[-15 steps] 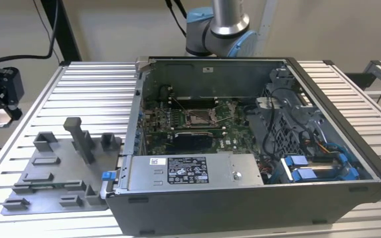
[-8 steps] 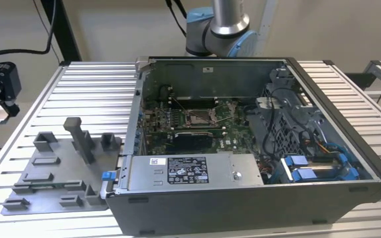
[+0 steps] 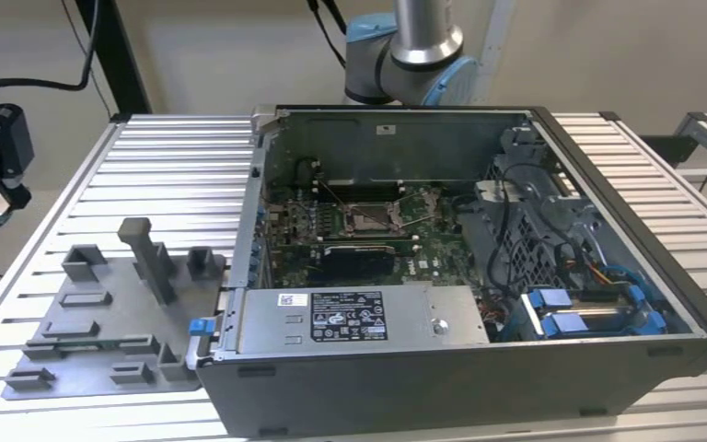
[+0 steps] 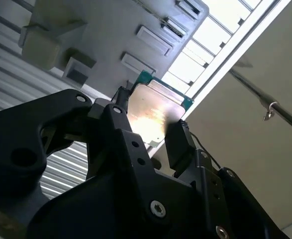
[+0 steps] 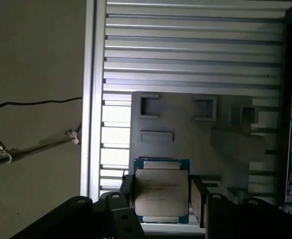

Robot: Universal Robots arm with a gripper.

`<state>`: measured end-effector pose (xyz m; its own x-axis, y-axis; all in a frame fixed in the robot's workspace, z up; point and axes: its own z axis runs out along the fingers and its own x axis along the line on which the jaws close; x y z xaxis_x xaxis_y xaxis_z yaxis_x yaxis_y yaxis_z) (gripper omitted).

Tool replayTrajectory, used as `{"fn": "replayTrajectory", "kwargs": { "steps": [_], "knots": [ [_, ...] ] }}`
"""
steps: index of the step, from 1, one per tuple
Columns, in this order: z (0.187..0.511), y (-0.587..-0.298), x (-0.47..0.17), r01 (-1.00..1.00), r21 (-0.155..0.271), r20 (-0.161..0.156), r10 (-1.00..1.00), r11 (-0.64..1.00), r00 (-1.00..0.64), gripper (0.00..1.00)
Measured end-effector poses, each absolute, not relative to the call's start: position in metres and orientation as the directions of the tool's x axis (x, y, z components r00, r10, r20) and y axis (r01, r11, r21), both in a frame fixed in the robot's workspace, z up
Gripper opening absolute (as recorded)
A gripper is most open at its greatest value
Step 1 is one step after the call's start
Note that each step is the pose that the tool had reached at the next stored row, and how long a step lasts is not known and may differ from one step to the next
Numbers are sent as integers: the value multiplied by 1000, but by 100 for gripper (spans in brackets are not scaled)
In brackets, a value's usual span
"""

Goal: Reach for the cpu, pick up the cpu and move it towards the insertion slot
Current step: 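Pick up the cpu and move it towards the insertion slot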

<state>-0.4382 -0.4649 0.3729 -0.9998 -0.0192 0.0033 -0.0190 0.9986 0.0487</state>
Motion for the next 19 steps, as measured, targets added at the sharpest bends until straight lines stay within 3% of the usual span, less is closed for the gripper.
{"fn": "replayTrajectory", "kwargs": {
  "steps": [19],
  "knots": [
    [374,-465,-429,-19,49,3,-19,999,-1000,0]
  ]
}}
